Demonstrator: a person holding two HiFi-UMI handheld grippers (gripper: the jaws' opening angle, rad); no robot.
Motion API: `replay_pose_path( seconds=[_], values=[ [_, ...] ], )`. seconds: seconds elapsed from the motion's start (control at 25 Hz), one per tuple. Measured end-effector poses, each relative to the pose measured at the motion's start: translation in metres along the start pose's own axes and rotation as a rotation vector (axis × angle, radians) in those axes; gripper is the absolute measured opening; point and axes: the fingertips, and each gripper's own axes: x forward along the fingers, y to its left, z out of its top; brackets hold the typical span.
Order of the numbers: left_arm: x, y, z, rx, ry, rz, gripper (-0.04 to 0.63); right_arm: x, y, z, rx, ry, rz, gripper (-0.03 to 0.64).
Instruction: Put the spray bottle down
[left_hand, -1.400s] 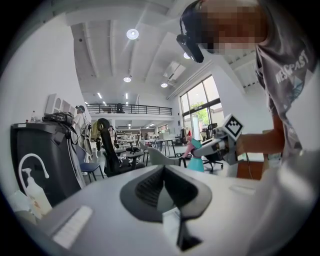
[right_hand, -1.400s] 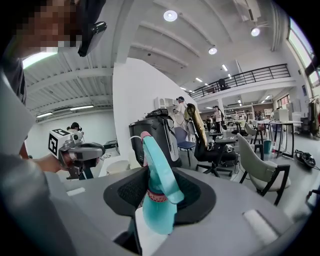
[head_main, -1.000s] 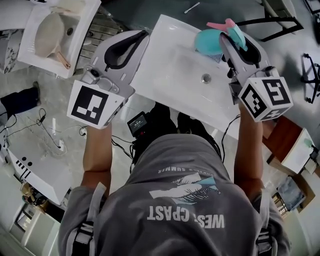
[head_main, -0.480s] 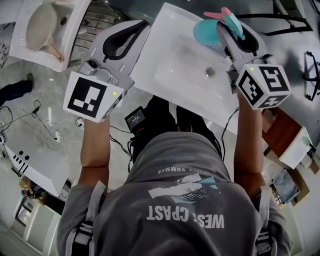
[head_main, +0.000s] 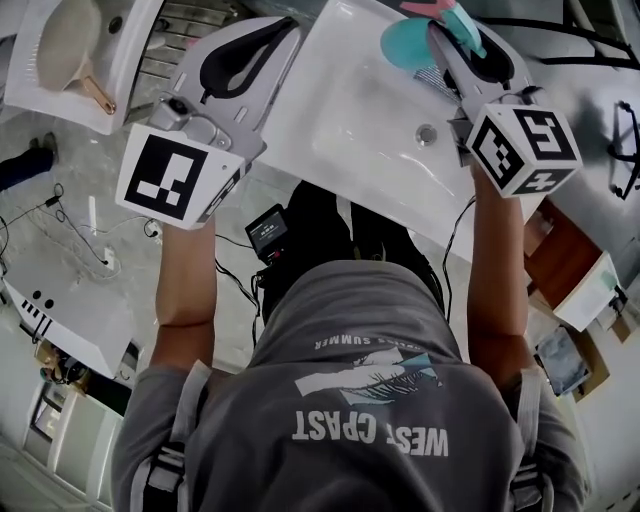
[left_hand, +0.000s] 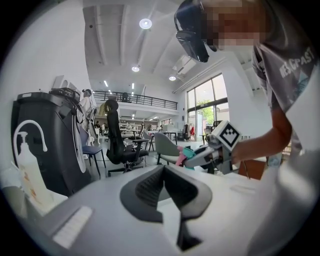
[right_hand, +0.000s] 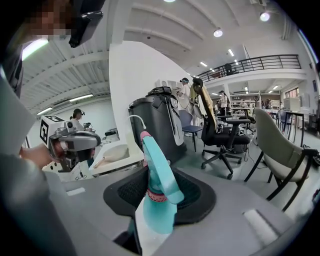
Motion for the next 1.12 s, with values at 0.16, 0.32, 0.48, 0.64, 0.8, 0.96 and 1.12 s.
replay_pose_path(
  seconds=[0.16, 0.32, 0.48, 0.64, 0.8, 0.96, 1.12],
  values=[
    [0.007, 0.006, -0.010, -0.021, 0.001, 0.004, 0.003, 0.016, -0.003, -0.006, -0.012, 0.003, 0.002, 0.146],
    [0.014, 0.011, -0.019, -0.039, -0.004, 0.004, 0.003, 0.032, -0.005, -0.015, -0.012, 0.012, 0.010, 0.146],
    [0.018, 0.014, -0.029, -0.057, 0.002, 0.002, 0.003, 0.045, -0.004, -0.025, -0.016, 0.022, 0.017, 0.146],
    [0.021, 0.017, -0.039, -0.067, 0.004, 0.002, 0.003, 0.057, -0.002, -0.034, -0.028, 0.023, 0.021, 0.146],
    [0.023, 0.018, -0.042, -0.070, 0.005, 0.001, 0.003, 0.061, 0.001, -0.037, -0.047, 0.014, 0.025, 0.146],
    [0.023, 0.019, -0.043, -0.073, 0.003, 0.001, 0.003, 0.066, 0.006, -0.041, -0.091, 0.006, 0.032, 0.146],
    [0.021, 0.019, -0.045, -0.078, -0.001, 0.002, 0.003, 0.071, 0.011, -0.050, -0.132, 0.004, 0.044, 0.147]
  ],
)
